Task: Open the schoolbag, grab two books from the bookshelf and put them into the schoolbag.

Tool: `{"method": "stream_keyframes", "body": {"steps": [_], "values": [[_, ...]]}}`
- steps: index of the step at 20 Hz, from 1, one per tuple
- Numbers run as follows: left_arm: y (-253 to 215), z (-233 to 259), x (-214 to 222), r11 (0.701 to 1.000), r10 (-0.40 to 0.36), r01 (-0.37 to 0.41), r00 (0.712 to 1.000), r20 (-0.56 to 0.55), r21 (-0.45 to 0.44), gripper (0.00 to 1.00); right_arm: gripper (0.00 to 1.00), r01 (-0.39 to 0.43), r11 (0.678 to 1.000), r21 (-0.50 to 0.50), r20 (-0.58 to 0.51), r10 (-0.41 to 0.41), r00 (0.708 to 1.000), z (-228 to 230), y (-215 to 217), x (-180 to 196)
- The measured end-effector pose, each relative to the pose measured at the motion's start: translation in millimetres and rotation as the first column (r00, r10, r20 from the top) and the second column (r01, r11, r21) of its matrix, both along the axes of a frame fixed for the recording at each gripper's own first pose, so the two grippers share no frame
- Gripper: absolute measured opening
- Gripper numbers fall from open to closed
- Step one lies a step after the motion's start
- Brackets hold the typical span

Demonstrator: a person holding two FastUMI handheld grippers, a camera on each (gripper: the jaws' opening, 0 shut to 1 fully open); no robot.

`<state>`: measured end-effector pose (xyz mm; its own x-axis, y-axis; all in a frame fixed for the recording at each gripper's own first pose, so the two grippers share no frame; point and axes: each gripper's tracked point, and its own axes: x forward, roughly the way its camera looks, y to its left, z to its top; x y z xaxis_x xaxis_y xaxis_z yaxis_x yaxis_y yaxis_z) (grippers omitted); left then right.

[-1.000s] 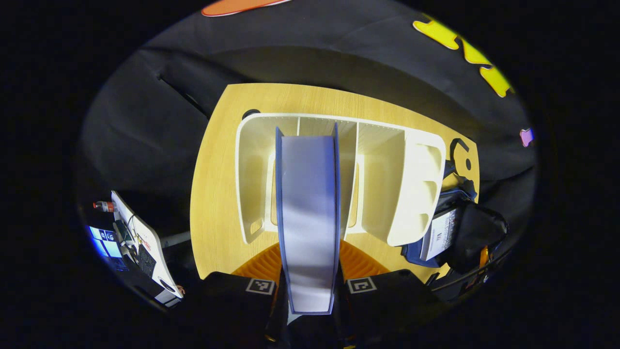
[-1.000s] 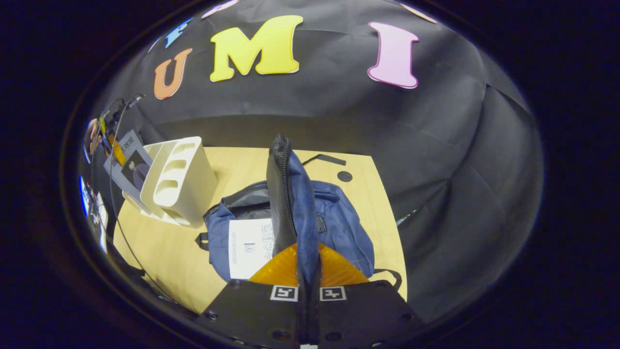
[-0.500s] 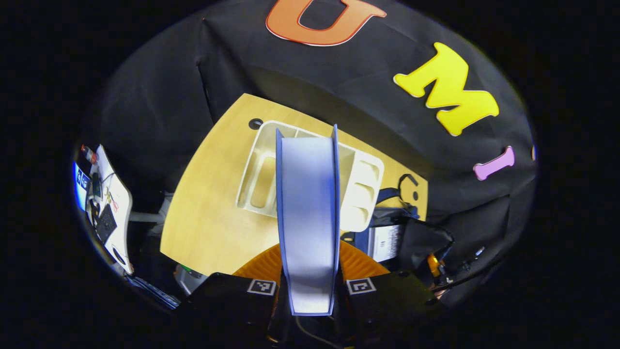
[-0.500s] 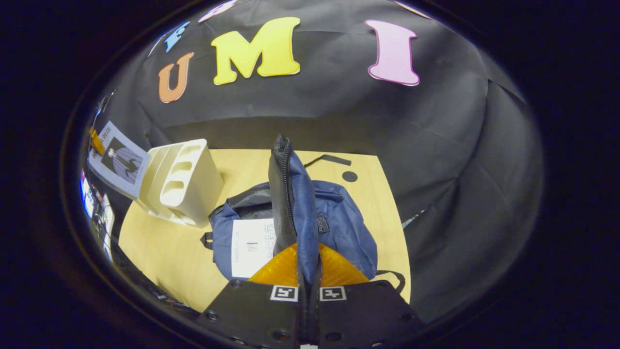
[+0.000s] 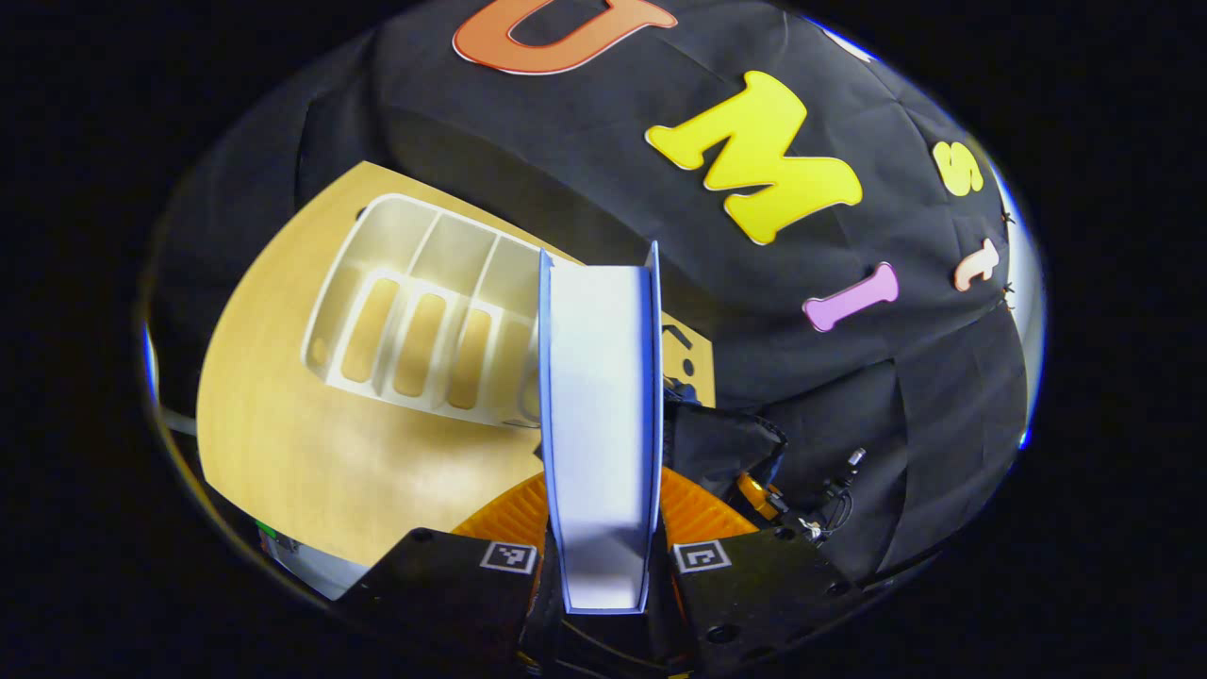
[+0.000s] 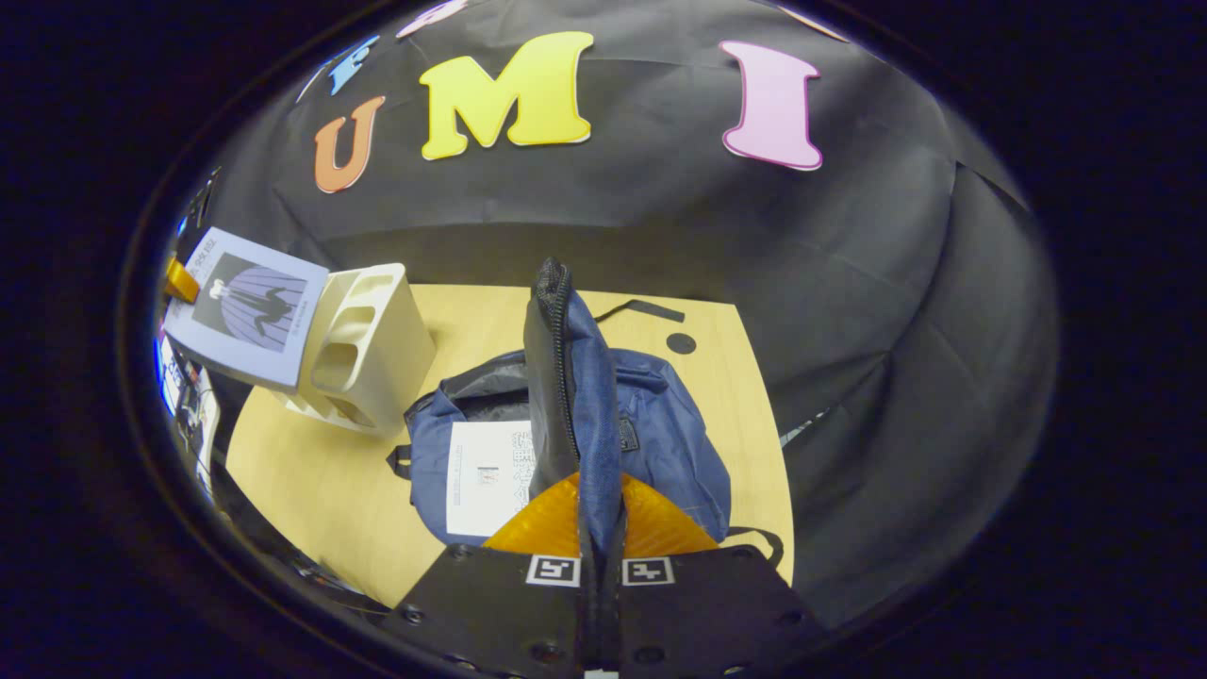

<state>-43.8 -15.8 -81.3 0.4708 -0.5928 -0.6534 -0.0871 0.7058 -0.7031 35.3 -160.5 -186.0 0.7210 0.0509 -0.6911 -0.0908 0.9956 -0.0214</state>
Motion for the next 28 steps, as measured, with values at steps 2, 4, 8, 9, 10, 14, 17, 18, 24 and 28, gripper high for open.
{"method": "stream_keyframes", "body": {"steps": [2, 4, 8, 9, 10, 14, 17, 18, 24, 28], "values": [[-24, -16, -9, 0.999, -0.032, 0.032, 0.999, 0.01, -0.044, 0.39, 0.01, 0.007, 1.0, -0.002, -0.003, -0.007, 1.0, 1, -2, -1], [-51, -32, -16, 0.993, -0.055, 0.056, 0.998, 0.01, -0.102, 0.39, 0.01, 0.012, 1.0, -0.002, -0.003, -0.012, 1.0, 0, -2, -1], [-107, -70, -27, 0.982, -0.097, 0.093, 0.995, -0.013, -0.162, 0.39, 0.01, 0.027, 1.0, 0.003, -0.012, -0.027, 1.0, -2, 0, -4], [-121, -78, -31, 0.979, -0.114, 0.11, 0.993, -0.015, -0.169, 0.39, 0.01, 0.027, 1.0, 0.001, -0.013, -0.027, 1.0, -1, 0, -6], [-135, -86, -33, 0.976, -0.132, 0.125, 0.991, -0.024, -0.177, 0.39, 0.01, 0.026, 1.0, -0.002, -0.014, -0.026, 1.0, -1, 0, -7], [-178, -116, -33, 0.972, -0.158, 0.146, 0.986, -0.047, -0.184, 0.39, 0.01, 0.032, 0.999, -0.001, -0.014, -0.032, 0.999, 2, -5, -9], [-197, -131, -23, 0.973, -0.133, 0.12, 0.989, -0.056, -0.195, 0.39, 0.01, 0.027, 1.0, -0.004, -0.013, -0.027, 1.0, 7, -7, -14], [-200, -135, -18, 0.975, -0.119, 0.106, 0.991, -0.057, -0.195, 0.39, 0.01, 0.024, 1.0, -0.008, -0.009, -0.024, 1.0, 10, -8, -14], [-223, -153, -8, 0.972, -0.096, 0.077, 0.992, -0.078, -0.224, 0.39, 0.01, 0.001, 1.0, -0.01, -0.004, -0.001, 1.0, 18, -8, -13], [-249, -160, -2, 0.964, -0.109, 0.088, 0.991, -0.074, -0.251, 0.39, 0.01, -0.004, 1.0, -0.002, -0.004, 0.004, 1.0, 22, -13, -11]]}}
